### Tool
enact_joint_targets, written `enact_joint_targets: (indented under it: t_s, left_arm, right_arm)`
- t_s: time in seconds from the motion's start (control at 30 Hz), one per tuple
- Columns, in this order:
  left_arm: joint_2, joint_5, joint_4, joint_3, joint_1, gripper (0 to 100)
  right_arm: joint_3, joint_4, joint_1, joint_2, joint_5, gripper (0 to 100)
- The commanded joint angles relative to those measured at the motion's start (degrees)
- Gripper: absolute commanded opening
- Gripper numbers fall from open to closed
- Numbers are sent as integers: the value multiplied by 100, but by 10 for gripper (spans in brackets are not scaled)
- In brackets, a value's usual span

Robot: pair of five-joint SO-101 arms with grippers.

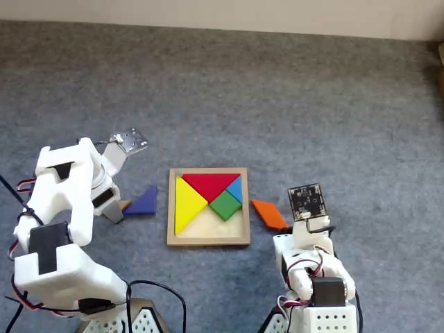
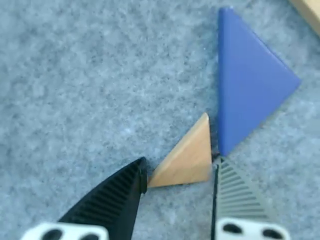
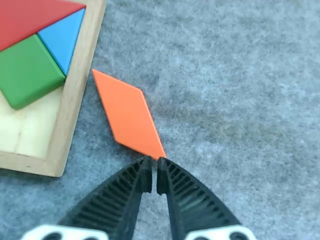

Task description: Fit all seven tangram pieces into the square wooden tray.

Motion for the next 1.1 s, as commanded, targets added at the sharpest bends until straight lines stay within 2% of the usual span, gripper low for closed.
enact_joint_targets:
  t_s: [0.0, 0.13, 0.3, 0.43, 0.7, 1.07]
  left_arm:
    - [13, -97, -53, -119, -40, 196]
    - [-31, -97, -35, 92, -31, 185]
    - [-532, -18, -26, 400, 31, 111]
    - [-1200, 730, -26, 673, 163, 105]
    - [-2642, 1714, 44, 1218, 488, 104]
    - [-3934, 3437, 1389, 1130, 1437, 104]
  right_arm:
    - [690, 22, 84, -92, 53, 34]
    - [690, 22, 84, -92, 53, 34]
    - [690, 22, 84, -92, 53, 34]
    - [690, 22, 84, -92, 53, 34]
    - [690, 22, 84, -92, 53, 34]
    - [690, 22, 84, -92, 53, 34]
